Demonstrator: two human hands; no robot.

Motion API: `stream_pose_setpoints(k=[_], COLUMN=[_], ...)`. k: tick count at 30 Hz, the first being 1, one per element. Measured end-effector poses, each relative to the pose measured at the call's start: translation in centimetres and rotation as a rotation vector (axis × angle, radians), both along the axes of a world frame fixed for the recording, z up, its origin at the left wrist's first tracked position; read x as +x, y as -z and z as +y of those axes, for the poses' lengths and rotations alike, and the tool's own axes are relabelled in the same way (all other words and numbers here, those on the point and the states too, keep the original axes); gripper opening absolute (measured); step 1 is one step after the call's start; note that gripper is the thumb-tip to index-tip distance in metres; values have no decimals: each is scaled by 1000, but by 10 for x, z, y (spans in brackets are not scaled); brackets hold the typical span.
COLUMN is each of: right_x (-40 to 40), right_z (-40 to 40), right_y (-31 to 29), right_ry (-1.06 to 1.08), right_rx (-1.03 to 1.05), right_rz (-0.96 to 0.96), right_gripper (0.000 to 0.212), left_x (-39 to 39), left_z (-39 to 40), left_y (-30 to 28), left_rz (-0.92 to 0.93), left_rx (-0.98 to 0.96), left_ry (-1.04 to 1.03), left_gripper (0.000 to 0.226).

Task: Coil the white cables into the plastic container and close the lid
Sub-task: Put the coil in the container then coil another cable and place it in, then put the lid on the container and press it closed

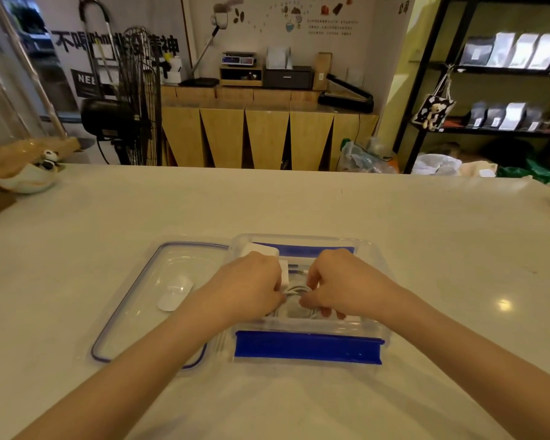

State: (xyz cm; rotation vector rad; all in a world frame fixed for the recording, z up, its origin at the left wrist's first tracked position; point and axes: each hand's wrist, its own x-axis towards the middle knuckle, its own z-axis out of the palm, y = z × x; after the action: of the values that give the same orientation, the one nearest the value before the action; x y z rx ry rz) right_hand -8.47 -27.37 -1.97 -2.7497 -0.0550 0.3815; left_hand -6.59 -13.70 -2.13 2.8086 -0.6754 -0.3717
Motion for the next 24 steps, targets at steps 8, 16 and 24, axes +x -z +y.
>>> stream_pose_setpoints(k=[8, 16, 24], right_x=[5, 43, 112], right_z=[2, 22, 76], right_y=[-4, -40, -17], right_ry=[-59, -182, -405], right_rx=[-68, 188, 145], right_rz=[-107, -247, -217], right_gripper=[24, 10, 21], left_x=[-10, -6, 10], left_z=[17, 83, 155], left_y=[-9, -25, 28], left_rz=[-35, -133, -353], left_rx=[-162, -605, -421], left_ry=[-20, -280, -611], left_gripper=[29, 10, 25])
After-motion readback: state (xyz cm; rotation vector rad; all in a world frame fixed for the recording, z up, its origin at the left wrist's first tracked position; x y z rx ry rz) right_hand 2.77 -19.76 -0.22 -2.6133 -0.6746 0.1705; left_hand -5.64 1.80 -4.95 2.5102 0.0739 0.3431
